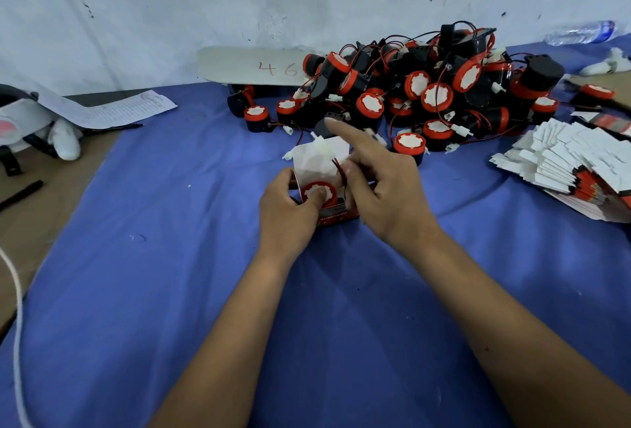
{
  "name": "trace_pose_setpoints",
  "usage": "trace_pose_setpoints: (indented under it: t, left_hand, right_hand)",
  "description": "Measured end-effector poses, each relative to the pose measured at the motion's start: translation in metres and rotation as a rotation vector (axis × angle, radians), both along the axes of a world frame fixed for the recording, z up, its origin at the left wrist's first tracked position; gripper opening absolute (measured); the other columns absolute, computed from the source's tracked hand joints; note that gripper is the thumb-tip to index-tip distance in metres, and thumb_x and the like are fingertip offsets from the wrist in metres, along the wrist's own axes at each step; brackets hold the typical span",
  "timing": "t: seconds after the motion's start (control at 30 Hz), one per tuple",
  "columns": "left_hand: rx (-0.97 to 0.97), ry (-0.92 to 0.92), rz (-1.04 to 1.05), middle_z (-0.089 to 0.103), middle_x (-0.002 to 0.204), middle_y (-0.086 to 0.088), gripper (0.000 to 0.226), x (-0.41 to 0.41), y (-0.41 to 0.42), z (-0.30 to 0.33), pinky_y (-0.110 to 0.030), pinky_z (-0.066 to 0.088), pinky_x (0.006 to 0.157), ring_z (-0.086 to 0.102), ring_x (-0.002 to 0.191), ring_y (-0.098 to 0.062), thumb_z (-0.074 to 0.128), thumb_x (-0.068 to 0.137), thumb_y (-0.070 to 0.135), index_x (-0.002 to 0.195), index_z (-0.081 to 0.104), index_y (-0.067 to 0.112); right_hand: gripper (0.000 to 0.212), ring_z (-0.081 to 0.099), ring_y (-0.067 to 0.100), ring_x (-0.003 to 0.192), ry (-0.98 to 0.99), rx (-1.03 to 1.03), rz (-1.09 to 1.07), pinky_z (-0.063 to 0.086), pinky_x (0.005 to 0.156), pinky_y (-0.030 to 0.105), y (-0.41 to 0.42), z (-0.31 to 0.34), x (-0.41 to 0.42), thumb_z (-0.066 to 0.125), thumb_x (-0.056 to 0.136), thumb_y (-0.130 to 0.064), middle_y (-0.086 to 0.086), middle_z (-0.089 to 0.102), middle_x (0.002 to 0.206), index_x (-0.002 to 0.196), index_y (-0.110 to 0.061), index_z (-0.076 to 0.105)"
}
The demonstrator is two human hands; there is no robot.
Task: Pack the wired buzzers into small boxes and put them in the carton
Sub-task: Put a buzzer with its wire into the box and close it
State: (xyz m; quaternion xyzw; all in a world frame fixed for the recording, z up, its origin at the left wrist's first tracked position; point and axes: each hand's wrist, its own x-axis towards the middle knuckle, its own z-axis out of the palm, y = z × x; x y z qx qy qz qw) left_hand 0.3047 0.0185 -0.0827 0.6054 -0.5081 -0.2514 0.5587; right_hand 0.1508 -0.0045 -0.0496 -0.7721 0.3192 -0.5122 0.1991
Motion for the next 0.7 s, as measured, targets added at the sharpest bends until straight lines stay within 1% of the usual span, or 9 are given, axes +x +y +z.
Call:
trace_pose_setpoints:
  t: [0.07, 0.13, 0.23, 0.3, 0.37, 0.43, 0.5, 0.57, 0.7]
  left_hand:
    - [0.002, -0.003, 0.001, 0.072, 0.103, 0.012, 0.023, 0.0, 0.001, 0.0, -0.009, 0.049, 0.067, 0.066, 0.089, -0.003, 0.073, 0.093, 0.013, 0.113, 0.067, 0.024]
    - [0.007, -0.004, 0.007, 0.071, 0.104, 0.012, 0.023, -0.001, 0.001, 0.001, -0.008, 0.049, 0.068, 0.065, 0.091, -0.004, 0.073, 0.093, 0.014, 0.112, 0.067, 0.025]
    - [0.011, -0.001, 0.002, 0.072, 0.104, 0.011, 0.023, 0.0, 0.001, 0.002, -0.01, 0.051, 0.069, 0.066, 0.093, -0.007, 0.073, 0.094, 0.013, 0.111, 0.066, 0.027]
    - [0.014, -0.015, 0.002, 0.072, 0.104, 0.01, 0.023, 0.001, 0.001, 0.002, -0.011, 0.052, 0.069, 0.067, 0.092, -0.006, 0.073, 0.094, 0.013, 0.113, 0.067, 0.024]
    - [0.017, -0.015, 0.006, 0.072, 0.103, 0.01, 0.023, 0.002, 0.0, 0.001, -0.009, 0.05, 0.067, 0.066, 0.089, 0.0, 0.074, 0.094, 0.015, 0.114, 0.068, 0.023]
    - [0.019, -0.015, 0.009, 0.072, 0.104, 0.01, 0.023, 0.002, 0.0, 0.0, -0.008, 0.05, 0.067, 0.066, 0.089, -0.001, 0.074, 0.094, 0.015, 0.115, 0.068, 0.022]
    - [0.018, -0.02, 0.01, 0.073, 0.105, 0.009, 0.024, 0.002, 0.0, 0.0, -0.008, 0.05, 0.067, 0.067, 0.09, -0.004, 0.074, 0.094, 0.015, 0.117, 0.069, 0.019]
    - [0.008, -0.018, 0.009, 0.073, 0.103, 0.008, 0.022, 0.002, 0.0, -0.001, -0.009, 0.049, 0.066, 0.065, 0.085, 0.002, 0.074, 0.094, 0.014, 0.115, 0.07, 0.018]
    - [-0.003, -0.007, 0.004, 0.073, 0.098, 0.009, 0.019, 0.001, 0.0, -0.002, -0.011, 0.049, 0.065, 0.063, 0.079, 0.004, 0.073, 0.094, 0.014, 0.112, 0.071, 0.018]
  right_hand:
    - [0.064, 0.062, 0.017, 0.059, 0.051, -0.024, 0.073, 0.052, 0.057, 0.023, -0.001, 0.0, -0.001, 0.042, 0.097, 0.007, -0.004, 0.059, 0.073, 0.152, -0.026, 0.048]
    - [0.072, 0.064, 0.015, 0.06, 0.087, -0.044, 0.108, 0.049, 0.056, 0.013, -0.002, 0.003, -0.004, 0.038, 0.095, 0.011, -0.003, 0.057, 0.085, 0.154, -0.03, 0.044]
    - [0.068, 0.063, 0.003, 0.083, 0.213, -0.168, 0.037, 0.053, 0.068, 0.02, -0.005, 0.006, -0.008, 0.038, 0.097, 0.006, -0.004, 0.058, 0.11, 0.153, -0.033, 0.045]
    - [0.06, 0.058, -0.001, 0.098, 0.278, -0.227, -0.035, 0.055, 0.079, 0.027, -0.009, 0.004, -0.011, 0.042, 0.097, 0.006, -0.006, 0.063, 0.125, 0.146, -0.026, 0.055]
    - [0.054, 0.056, -0.006, 0.091, 0.272, -0.216, -0.051, 0.054, 0.08, 0.023, -0.011, 0.002, -0.014, 0.049, 0.096, 0.01, -0.005, 0.067, 0.125, 0.141, -0.017, 0.061]
    - [0.043, 0.055, -0.011, 0.088, 0.251, -0.242, -0.071, 0.052, 0.079, 0.017, -0.013, 0.001, -0.015, 0.054, 0.097, 0.008, -0.002, 0.073, 0.114, 0.133, -0.012, 0.067]
    - [0.031, 0.063, -0.002, 0.09, 0.231, -0.291, -0.109, 0.054, 0.079, 0.02, -0.013, 0.0, -0.017, 0.061, 0.097, 0.002, 0.0, 0.076, 0.105, 0.123, -0.009, 0.073]
    - [0.024, 0.066, 0.017, 0.091, 0.246, -0.324, -0.125, 0.055, 0.079, 0.032, -0.012, 0.001, -0.016, 0.068, 0.094, -0.002, 0.004, 0.074, 0.102, 0.114, -0.009, 0.077]
    - [0.018, 0.057, 0.029, 0.107, 0.338, -0.333, -0.109, 0.051, 0.085, 0.042, -0.007, 0.006, -0.01, 0.071, 0.091, -0.01, 0.01, 0.064, 0.123, 0.105, -0.015, 0.081]
